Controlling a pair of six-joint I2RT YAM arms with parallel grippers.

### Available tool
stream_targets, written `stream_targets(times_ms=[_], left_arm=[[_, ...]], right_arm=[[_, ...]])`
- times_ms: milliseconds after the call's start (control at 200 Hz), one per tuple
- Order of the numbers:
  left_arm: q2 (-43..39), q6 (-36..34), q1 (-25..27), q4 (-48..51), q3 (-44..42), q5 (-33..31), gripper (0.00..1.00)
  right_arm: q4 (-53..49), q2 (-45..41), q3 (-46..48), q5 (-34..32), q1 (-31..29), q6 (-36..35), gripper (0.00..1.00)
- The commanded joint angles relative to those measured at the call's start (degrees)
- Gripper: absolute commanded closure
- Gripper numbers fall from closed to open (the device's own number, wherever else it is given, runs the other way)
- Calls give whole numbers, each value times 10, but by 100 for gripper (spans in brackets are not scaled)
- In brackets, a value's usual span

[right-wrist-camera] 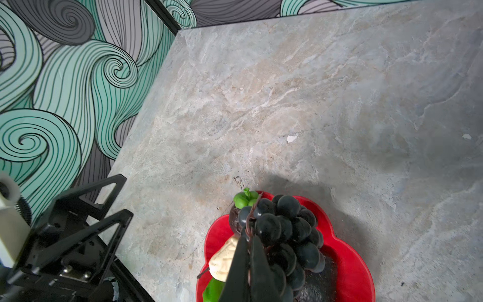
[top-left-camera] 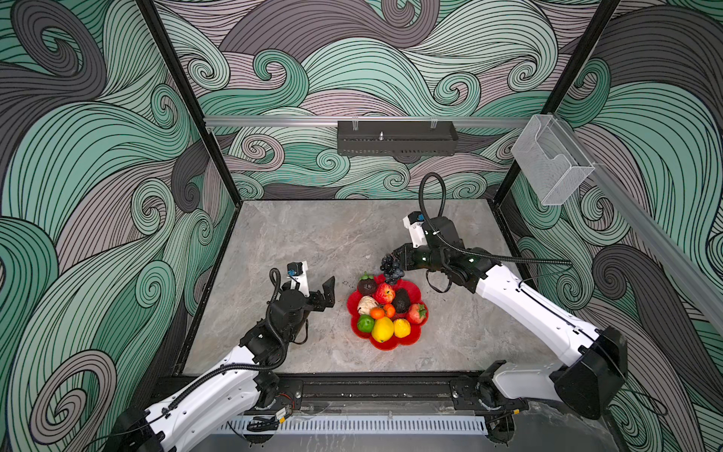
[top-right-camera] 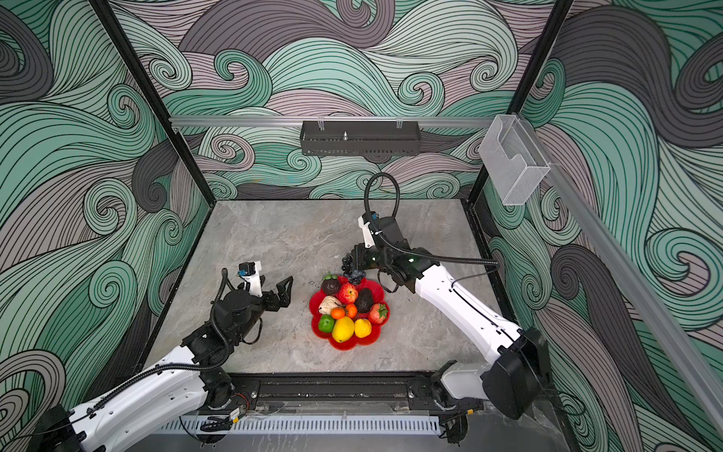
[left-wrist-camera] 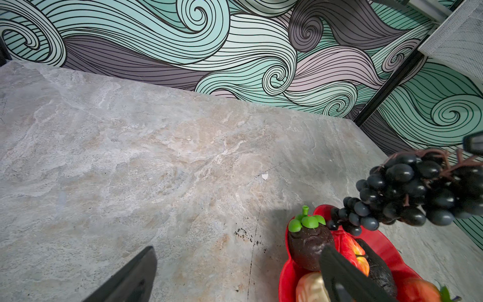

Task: Place and organize the fake fruits in the fruit bowl
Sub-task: 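Lower the grapes onto the fruit in the bowl with the right gripper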

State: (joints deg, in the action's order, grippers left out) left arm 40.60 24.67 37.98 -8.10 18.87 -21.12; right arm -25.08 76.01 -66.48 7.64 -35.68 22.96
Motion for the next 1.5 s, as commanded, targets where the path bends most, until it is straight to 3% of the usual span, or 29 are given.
stream_targets(times_ms=[0,986,1496], left_arm=[[-7,6,-4,0,-2,5,1],[-6,9,-9,1,-2,9,1],[-2,10,-10,1,1,11,1]], right_arm=[[2,-25,22,-15,-3,-2,100],[-48,-84,150,-84,-4,-6,100],[-31,-87,173,-63,-72,19,96]])
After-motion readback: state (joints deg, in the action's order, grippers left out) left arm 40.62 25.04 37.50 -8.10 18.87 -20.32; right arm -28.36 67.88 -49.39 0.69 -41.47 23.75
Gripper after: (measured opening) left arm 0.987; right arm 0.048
